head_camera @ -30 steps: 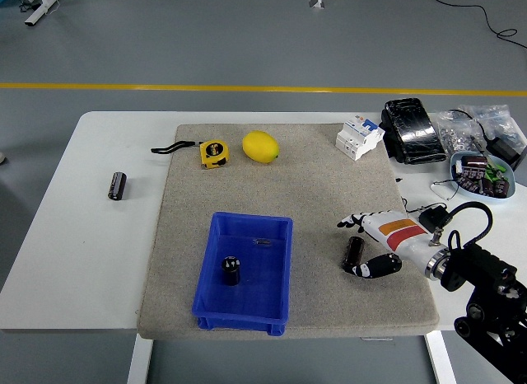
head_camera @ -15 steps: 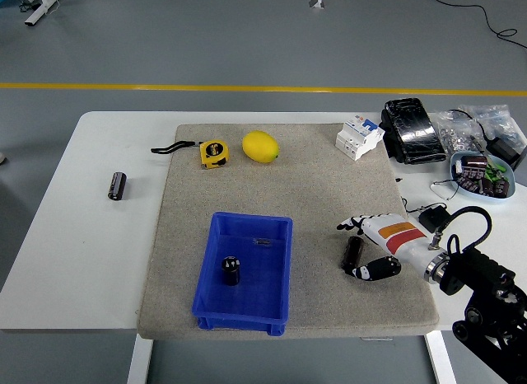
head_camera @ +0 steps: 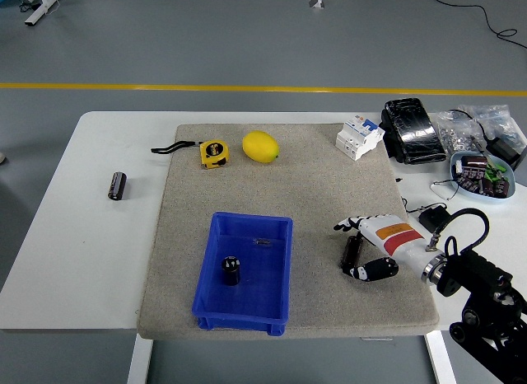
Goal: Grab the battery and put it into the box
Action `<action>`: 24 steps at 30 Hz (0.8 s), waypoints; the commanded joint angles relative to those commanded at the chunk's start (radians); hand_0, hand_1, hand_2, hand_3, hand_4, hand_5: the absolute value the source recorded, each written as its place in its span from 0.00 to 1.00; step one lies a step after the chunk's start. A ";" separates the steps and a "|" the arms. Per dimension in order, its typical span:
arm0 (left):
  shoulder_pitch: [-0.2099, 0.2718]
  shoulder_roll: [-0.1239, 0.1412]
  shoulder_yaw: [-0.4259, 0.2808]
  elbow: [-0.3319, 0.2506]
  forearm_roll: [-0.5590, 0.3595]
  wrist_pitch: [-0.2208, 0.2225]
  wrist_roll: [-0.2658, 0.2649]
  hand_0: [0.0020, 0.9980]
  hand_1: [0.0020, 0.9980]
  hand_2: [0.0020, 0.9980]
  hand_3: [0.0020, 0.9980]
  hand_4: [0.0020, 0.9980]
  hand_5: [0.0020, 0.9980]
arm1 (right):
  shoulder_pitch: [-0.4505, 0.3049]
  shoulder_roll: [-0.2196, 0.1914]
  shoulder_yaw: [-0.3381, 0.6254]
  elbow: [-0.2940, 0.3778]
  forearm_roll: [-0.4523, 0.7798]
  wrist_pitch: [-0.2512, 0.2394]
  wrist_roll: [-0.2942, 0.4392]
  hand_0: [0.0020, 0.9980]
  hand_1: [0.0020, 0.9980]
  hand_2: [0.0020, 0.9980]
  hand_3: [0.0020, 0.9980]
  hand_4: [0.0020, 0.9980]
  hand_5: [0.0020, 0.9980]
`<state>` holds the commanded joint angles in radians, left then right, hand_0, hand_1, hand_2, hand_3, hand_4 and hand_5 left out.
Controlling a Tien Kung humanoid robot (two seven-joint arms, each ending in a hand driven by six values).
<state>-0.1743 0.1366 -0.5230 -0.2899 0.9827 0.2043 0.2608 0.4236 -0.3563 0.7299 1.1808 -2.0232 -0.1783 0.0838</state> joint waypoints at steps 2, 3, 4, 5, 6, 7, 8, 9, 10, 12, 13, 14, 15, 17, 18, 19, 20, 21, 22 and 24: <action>0.000 0.000 0.000 0.000 -0.002 0.000 0.000 0.68 0.62 0.67 0.65 0.67 0.68 | 0.000 0.000 -0.001 0.000 0.000 -0.003 0.001 0.41 0.54 0.70 0.71 0.83 0.23; 0.000 0.000 0.000 0.000 -0.001 0.000 0.000 0.68 0.62 0.67 0.65 0.67 0.68 | 0.000 0.001 -0.002 0.000 0.000 -0.005 0.001 0.41 0.54 0.70 0.71 0.83 0.23; 0.000 0.000 0.000 0.000 0.000 -0.001 0.000 0.68 0.62 0.67 0.65 0.67 0.68 | 0.000 0.001 -0.002 0.000 0.000 -0.006 0.001 0.41 0.54 0.70 0.71 0.83 0.23; 0.000 0.000 0.000 0.000 0.001 -0.001 0.000 0.68 0.63 0.67 0.65 0.67 0.68 | 0.000 0.001 -0.002 0.000 0.001 -0.009 0.001 0.40 0.53 0.69 0.65 0.80 0.22; 0.000 0.000 0.000 0.000 0.000 -0.001 0.000 0.68 0.63 0.67 0.65 0.67 0.68 | 0.000 0.001 -0.003 0.001 0.001 -0.011 0.001 0.40 0.53 0.69 0.65 0.80 0.22; 0.000 0.000 0.001 0.000 -0.001 -0.001 -0.001 0.68 0.63 0.67 0.65 0.67 0.68 | 0.000 0.001 -0.004 0.001 0.001 -0.014 0.001 0.40 0.53 0.69 0.65 0.80 0.22; 0.000 0.000 0.001 0.000 -0.001 -0.001 -0.001 0.68 0.63 0.67 0.65 0.67 0.68 | 0.000 0.001 -0.005 0.001 0.002 -0.018 0.001 0.40 0.53 0.69 0.65 0.80 0.22; 0.000 0.000 0.001 0.000 -0.001 -0.001 -0.001 0.68 0.63 0.67 0.65 0.67 0.68 | 0.000 0.001 -0.005 0.000 0.002 -0.021 0.001 0.40 0.53 0.69 0.65 0.80 0.22; 0.000 0.000 0.001 0.000 -0.001 -0.001 -0.001 0.68 0.63 0.67 0.65 0.67 0.68 | -0.001 0.001 -0.005 0.000 0.002 -0.022 0.001 0.40 0.53 0.69 0.65 0.80 0.22; 0.001 0.000 0.000 0.000 0.000 -0.002 0.000 0.68 0.63 0.67 0.65 0.67 0.68 | -0.001 0.001 -0.006 0.001 0.004 -0.023 0.001 0.40 0.52 0.65 0.61 0.75 0.19; 0.002 0.000 0.001 0.000 0.000 -0.002 -0.001 0.68 0.63 0.67 0.65 0.67 0.68 | -0.001 0.001 -0.006 0.001 0.004 -0.023 0.001 0.40 0.52 0.65 0.61 0.75 0.19; 0.002 0.000 0.000 0.000 0.000 -0.002 0.000 0.68 0.63 0.67 0.65 0.67 0.68 | -0.001 0.001 -0.008 0.001 0.005 -0.022 0.001 0.40 0.52 0.65 0.61 0.75 0.19; 0.003 0.000 0.000 0.000 0.001 -0.002 0.000 0.68 0.63 0.67 0.65 0.67 0.68 | -0.001 0.001 -0.009 0.001 0.005 -0.022 0.001 0.40 0.52 0.65 0.61 0.75 0.19; 0.004 0.000 -0.001 0.000 0.003 -0.002 0.001 0.68 0.63 0.67 0.65 0.67 0.68 | -0.002 0.001 -0.010 0.001 0.006 -0.021 0.000 0.40 0.51 0.63 0.59 0.74 0.18; 0.004 0.000 -0.002 -0.001 0.003 -0.003 0.001 0.68 0.63 0.67 0.65 0.67 0.68 | -0.002 0.001 -0.011 0.001 0.006 -0.021 0.000 0.40 0.51 0.63 0.59 0.74 0.18; 0.004 0.000 -0.001 -0.001 0.003 -0.003 0.001 0.68 0.63 0.67 0.65 0.67 0.68 | -0.002 0.001 -0.012 0.001 0.007 -0.020 0.001 0.40 0.51 0.63 0.59 0.74 0.18; 0.005 0.000 -0.001 -0.001 0.003 -0.003 0.001 0.68 0.63 0.67 0.65 0.67 0.68 | -0.002 0.001 -0.012 0.002 0.008 -0.020 0.001 0.40 0.51 0.63 0.59 0.74 0.18; 0.005 0.000 -0.002 -0.001 0.004 -0.003 0.001 0.68 0.63 0.67 0.65 0.67 0.68 | -0.002 0.001 -0.013 0.003 0.008 -0.020 0.001 0.40 0.51 0.63 0.59 0.74 0.18; 0.006 0.000 -0.001 -0.001 0.003 -0.003 0.001 0.68 0.63 0.67 0.65 0.67 0.68 | -0.002 0.001 -0.013 0.004 0.008 -0.020 0.001 0.40 0.51 0.63 0.59 0.74 0.18; 0.006 0.000 -0.001 -0.001 0.004 -0.003 0.002 0.68 0.63 0.67 0.65 0.67 0.68 | -0.003 0.001 -0.011 0.005 0.010 -0.020 0.001 0.39 0.51 0.63 0.59 0.73 0.17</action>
<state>-0.1679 0.1365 -0.5244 -0.2912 0.9867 0.2009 0.2624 0.4210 -0.3548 0.7185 1.1854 -2.0137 -0.1988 0.0849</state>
